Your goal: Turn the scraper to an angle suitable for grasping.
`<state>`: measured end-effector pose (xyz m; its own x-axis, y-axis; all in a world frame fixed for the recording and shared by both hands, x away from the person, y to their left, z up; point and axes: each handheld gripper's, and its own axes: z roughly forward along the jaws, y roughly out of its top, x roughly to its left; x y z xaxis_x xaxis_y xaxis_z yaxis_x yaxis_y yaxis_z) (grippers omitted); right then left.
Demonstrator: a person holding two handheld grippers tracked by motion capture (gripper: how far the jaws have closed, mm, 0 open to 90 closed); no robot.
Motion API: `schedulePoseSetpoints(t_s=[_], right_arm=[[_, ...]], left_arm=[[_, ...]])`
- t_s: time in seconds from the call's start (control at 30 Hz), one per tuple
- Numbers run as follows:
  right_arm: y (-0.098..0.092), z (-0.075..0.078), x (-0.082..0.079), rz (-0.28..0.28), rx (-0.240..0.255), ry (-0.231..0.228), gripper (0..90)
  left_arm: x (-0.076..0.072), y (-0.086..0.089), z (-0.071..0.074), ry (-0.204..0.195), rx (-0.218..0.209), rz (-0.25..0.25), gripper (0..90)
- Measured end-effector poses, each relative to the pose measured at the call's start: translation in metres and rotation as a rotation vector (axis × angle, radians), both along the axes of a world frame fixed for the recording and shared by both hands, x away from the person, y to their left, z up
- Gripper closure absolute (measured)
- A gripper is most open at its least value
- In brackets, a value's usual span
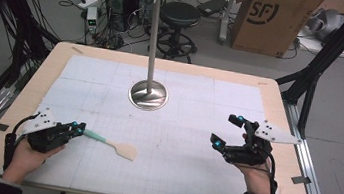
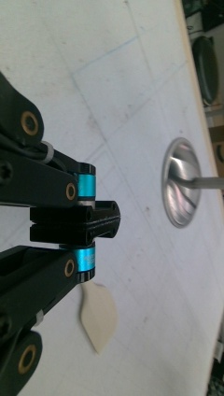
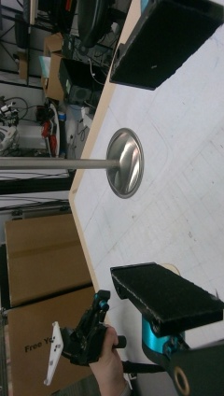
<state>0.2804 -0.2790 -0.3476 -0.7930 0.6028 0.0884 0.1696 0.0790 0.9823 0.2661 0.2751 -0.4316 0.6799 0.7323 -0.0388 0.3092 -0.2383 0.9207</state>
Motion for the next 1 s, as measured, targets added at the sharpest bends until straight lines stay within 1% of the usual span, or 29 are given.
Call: schedulePoseSetpoints(t_s=[0.17, 0.2, 0.27, 0.3, 0.33, 0.37, 0.43, 0.47, 0.53, 0.6, 0.67, 0.7, 0.73, 0.77, 0.8, 0.87, 0.9, 0.93, 1.0], right_arm=[[0.001, 0.000, 0.000, -0.001, -0.001, 0.000, 6.5], [0.000, 0.000, 0.000, -0.001, -0.002, 0.001, 6.5], [0.000, 0.000, 0.000, -0.002, -0.003, 0.001, 6.4], [0.000, 0.000, 0.000, -0.003, -0.002, 0.003, 6.5], [0.000, 0.000, 0.000, -0.003, -0.003, 0.001, 6.5], [0.000, 0.000, 0.000, -0.003, -0.004, 0.002, 6.5], [0.000, -0.001, 0.000, -0.005, -0.004, 0.002, 6.4], [0.000, -0.001, 0.000, -0.005, -0.004, 0.003, 6.5], [0.000, -0.001, -0.001, -0.006, -0.005, 0.004, 6.5], [-0.001, -0.001, -0.001, -0.007, -0.005, 0.005, 6.5], [-0.001, -0.001, -0.001, -0.008, -0.002, 0.003, 6.5], [-0.002, -0.001, -0.002, -0.008, 0.000, 0.004, 6.5], [-0.002, -0.001, -0.002, -0.011, 0.000, 0.005, 6.5], [-0.002, -0.001, -0.002, -0.012, 0.000, 0.002, 6.5], [-0.003, -0.002, -0.003, -0.012, 0.002, 0.007, 6.5], [-0.004, -0.002, -0.003, -0.016, 0.001, 0.005, 6.5], [-0.004, -0.002, -0.003, -0.016, 0.001, 0.005, 6.5], [-0.005, -0.003, -0.004, -0.021, 0.003, 0.007, 6.5], [-0.007, -0.003, -0.005, -0.023, 0.005, 0.004, 6.5]], left_arm=[[0.004, 0.001, -0.007, 0.066, 0.025, 0.010, 89.8], [0.004, 0.001, -0.007, 0.066, 0.025, 0.010, 89.8], [0.005, 0.001, -0.008, 0.080, 0.037, 0.017, 89.8], [0.006, 0.000, -0.010, 0.100, 0.045, 0.020, 89.8], [0.006, 0.000, -0.011, 0.107, 0.049, 0.021, 89.8], [0.006, 0.000, -0.011, 0.107, 0.049, 0.021, 89.8], [0.007, 0.000, -0.013, 0.120, 0.050, 0.021, 89.8], [0.008, 0.000, -0.015, 0.130, 0.065, 0.027, 89.8], [0.009, 0.000, -0.016, 0.135, 0.069, 0.027, 89.8], [0.010, 0.000, -0.017, 0.145, 0.076, 0.037, 89.8], [0.011, 0.000, -0.017, 0.159, 0.074, 0.043, 89.8], [0.013, 0.000, -0.018, 0.173, 0.073, 0.047, 89.8], [0.013, 0.000, -0.018, 0.173, 0.073, 0.047, 89.8], [0.014, 0.000, -0.018, 0.185, 0.073, 0.052, 89.8], [0.014, 0.000, -0.018, 0.185, 0.073, 0.052, 89.8], [0.016, -0.001, -0.019, 0.205, 0.077, 0.061, 89.8], [0.016, -0.001, -0.019, 0.205, 0.077, 0.061, 89.8], [0.017, -0.002, -0.019, 0.217, 0.088, 0.064, 89.8], [0.018, -0.002, -0.019, 0.222, 0.096, 0.062, 89.8]])
